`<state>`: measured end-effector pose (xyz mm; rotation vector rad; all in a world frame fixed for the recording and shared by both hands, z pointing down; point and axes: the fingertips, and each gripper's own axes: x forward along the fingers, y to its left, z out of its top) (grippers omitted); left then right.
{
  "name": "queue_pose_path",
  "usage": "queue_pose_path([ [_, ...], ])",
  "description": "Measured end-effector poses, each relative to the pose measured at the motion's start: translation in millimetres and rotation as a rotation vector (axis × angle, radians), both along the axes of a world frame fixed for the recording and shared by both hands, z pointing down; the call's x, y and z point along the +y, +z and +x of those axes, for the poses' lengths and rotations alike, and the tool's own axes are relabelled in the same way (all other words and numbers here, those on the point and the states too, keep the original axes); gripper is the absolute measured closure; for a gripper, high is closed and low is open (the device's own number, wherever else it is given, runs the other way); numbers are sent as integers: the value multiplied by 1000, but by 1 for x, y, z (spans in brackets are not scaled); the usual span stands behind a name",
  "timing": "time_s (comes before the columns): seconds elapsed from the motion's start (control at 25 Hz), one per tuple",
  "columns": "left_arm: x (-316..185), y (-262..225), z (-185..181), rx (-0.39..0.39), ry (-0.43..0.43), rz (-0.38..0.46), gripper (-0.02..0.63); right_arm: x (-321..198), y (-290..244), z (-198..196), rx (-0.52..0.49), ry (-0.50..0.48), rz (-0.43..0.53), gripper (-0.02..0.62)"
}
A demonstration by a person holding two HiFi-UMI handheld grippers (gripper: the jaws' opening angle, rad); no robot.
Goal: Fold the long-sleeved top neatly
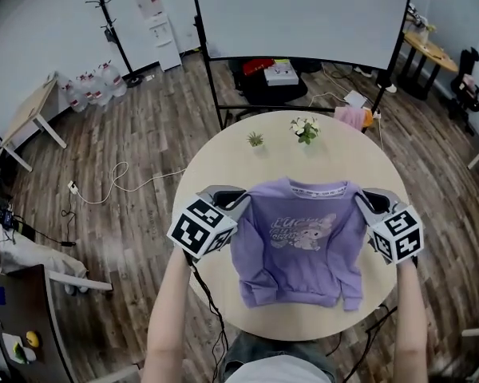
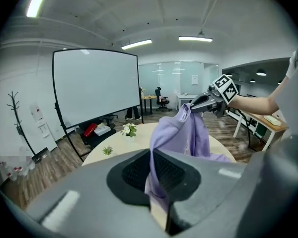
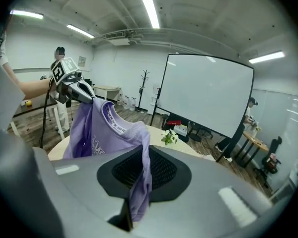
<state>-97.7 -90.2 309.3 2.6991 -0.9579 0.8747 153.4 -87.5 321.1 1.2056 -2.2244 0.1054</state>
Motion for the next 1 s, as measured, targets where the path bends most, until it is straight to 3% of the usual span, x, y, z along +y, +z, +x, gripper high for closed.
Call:
queue_pose_path([
  [1.0,-174,195,21,-28,-80,-281,581,-148,181,16,0,192,-266,537],
])
